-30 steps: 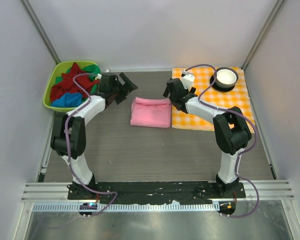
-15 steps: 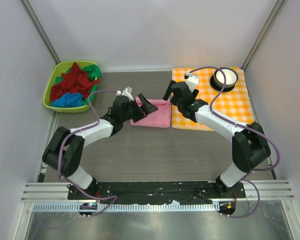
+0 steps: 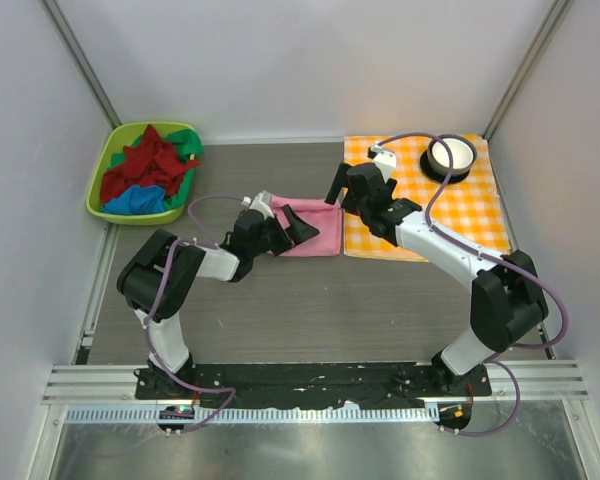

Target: Fold and stack the t-shirts

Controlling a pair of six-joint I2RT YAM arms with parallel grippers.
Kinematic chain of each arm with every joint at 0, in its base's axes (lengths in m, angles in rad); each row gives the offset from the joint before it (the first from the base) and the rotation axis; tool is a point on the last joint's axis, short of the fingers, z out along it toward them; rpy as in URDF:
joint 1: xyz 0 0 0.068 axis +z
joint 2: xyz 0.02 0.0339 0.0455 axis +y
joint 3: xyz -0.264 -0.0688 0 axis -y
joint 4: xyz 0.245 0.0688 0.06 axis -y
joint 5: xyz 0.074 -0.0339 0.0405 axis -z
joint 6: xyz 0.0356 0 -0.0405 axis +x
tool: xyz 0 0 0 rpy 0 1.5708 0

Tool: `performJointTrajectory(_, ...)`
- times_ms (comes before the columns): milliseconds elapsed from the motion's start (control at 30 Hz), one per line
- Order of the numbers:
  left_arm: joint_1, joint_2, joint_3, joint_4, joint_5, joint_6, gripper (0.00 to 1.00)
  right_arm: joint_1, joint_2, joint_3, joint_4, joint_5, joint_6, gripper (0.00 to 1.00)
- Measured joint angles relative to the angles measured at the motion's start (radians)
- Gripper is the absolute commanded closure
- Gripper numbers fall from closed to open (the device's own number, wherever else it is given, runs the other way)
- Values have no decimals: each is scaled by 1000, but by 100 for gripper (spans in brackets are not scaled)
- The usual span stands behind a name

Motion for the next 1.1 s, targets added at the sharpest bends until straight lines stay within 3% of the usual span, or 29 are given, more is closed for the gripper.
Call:
performJointTrajectory(333,1,10,-92,169,-7,0,0,-1,200,213,-25,-317,142,0)
performJointTrajectory(567,1,11,-137,244,-6,-3,0,-1,338,241,-8,-510,270,0)
performJointTrajectory(867,1,8,-155,269,0,-7,0,-1,396,251,47,-575,328,0)
performJointTrajectory(1100,1,-23,-195,275,-1,-11,0,-9,585,402,77,-583,343,0)
